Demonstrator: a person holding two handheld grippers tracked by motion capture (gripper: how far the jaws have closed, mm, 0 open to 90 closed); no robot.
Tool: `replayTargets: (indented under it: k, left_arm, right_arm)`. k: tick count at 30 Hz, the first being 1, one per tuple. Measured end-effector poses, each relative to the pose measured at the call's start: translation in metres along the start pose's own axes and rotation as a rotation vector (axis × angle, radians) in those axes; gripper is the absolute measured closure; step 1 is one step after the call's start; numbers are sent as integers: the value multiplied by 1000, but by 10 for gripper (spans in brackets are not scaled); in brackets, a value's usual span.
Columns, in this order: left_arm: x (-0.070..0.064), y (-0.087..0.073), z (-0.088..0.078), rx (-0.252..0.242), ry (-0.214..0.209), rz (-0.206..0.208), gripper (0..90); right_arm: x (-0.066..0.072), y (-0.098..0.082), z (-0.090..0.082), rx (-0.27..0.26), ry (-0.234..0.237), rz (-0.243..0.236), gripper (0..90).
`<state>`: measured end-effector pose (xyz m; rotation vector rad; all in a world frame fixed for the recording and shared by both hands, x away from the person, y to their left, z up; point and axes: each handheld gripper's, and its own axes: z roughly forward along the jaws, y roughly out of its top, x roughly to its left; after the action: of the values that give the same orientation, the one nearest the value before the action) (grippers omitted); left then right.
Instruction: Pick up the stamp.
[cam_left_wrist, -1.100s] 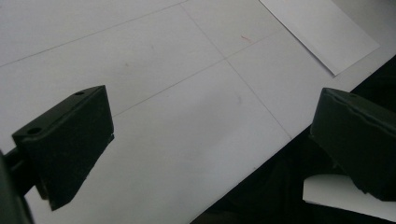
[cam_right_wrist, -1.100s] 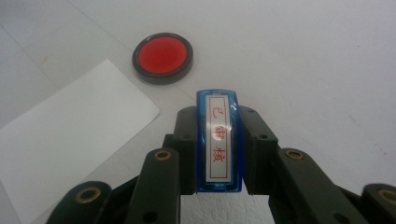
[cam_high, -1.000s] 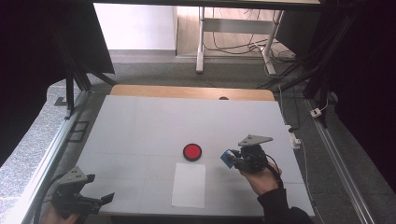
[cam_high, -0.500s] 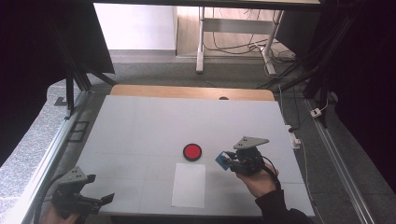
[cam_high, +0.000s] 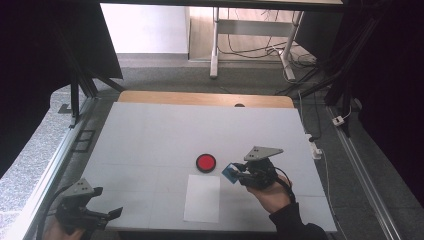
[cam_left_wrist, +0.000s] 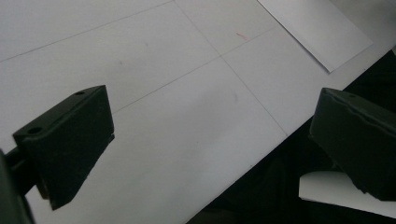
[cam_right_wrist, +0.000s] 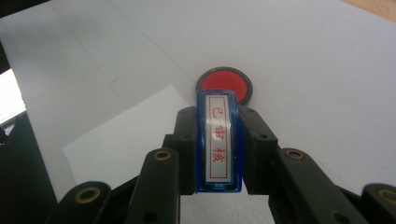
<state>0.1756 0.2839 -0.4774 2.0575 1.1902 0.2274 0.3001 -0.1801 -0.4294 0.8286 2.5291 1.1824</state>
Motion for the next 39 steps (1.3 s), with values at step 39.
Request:
replayTargets:
  k: [39]
  left_arm:
    - [0,0,-1,-5,-24,6,0]
  right_arm:
    - [41,28,19,-43,193,-91,714]
